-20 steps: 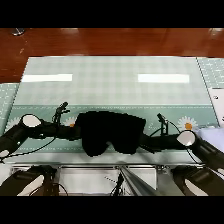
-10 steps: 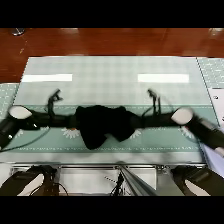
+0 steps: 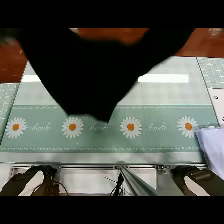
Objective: Fold the shirts.
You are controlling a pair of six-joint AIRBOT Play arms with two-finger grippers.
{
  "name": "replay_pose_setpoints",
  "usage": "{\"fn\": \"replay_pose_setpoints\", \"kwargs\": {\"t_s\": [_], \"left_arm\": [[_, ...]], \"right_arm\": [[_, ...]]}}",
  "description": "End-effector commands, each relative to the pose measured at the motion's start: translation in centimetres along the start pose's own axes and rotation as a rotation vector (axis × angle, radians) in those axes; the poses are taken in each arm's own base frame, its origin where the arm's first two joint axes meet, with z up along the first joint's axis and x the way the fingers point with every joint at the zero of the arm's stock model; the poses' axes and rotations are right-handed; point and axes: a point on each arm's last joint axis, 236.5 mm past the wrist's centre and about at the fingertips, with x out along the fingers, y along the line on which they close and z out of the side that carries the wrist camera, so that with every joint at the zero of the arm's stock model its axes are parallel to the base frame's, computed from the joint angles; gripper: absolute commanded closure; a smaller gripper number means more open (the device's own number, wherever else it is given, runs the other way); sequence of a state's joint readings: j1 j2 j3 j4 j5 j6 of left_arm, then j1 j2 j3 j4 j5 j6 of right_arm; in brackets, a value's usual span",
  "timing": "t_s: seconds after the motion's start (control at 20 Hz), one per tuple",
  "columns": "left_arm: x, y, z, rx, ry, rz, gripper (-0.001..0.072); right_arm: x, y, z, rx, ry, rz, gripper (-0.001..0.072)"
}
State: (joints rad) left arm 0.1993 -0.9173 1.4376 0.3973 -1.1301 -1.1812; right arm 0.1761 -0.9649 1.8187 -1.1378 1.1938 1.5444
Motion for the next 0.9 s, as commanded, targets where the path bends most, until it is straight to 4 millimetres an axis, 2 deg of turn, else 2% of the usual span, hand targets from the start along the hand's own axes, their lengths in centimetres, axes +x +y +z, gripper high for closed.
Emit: {"fn": "replay_pose_setpoints", "kwargs": {"t_s": [0.0, 0.05, 0.15, 0.3, 0.45, 0.55, 0.6, 0.7, 0.85], "left_arm": [[-6.1, -7.3, 6.9, 0.282, -0.167, 0.069, 0.0683], [-8.0, -9.1, 8.1, 0.352, -0.217, 0.112, 0.0683], [-11.3, -11.6, 9.5, 0.449, -0.303, 0.228, 0.0683], [-14.9, -13.8, 9.3, 0.571, -0.360, 0.397, 0.0683], [-18.1, -13.0, 8.7, 0.607, -0.366, 0.544, 0.0683], [-19.1, -11.4, 8.4, 0.589, -0.338, 0.595, 0.0683], [-18.7, -10.2, 7.9, 0.571, -0.300, 0.598, 0.0684], [-16.1, -7.3, 6.1, 0.527, -0.189, 0.579, 0.0683], [-9.7, -0.1, 1.9, 0.367, 0.018, 0.557, 0.0683]], "right_arm": [[-9.8, 3.3, 5.7, -0.158, -0.192, -0.048, 0.0673], [-11.8, 4.1, 5.8, -0.178, -0.223, -0.050, 0.0672], [-15.1, 4.9, 4.6, -0.206, -0.223, -0.074, 0.0672], [-18.5, 4.5, 0.7, -0.219, -0.126, -0.140, 0.0672], [-21.2, 0.7, -5.3, -0.130, 0.067, -0.315, 0.0672], [-21.8, -1.8, -9.3, -0.046, 0.176, -0.410, 0.0672], [-21.3, -2.4, -11.5, -0.016, 0.227, -0.419, 0.0672], [-19.5, -3.9, -16.7, 0.060, 0.353, -0.438, 0.0672], [-14.7, -7.2, -25.0, 0.165, 0.502, -0.471, 0.0672]]}}
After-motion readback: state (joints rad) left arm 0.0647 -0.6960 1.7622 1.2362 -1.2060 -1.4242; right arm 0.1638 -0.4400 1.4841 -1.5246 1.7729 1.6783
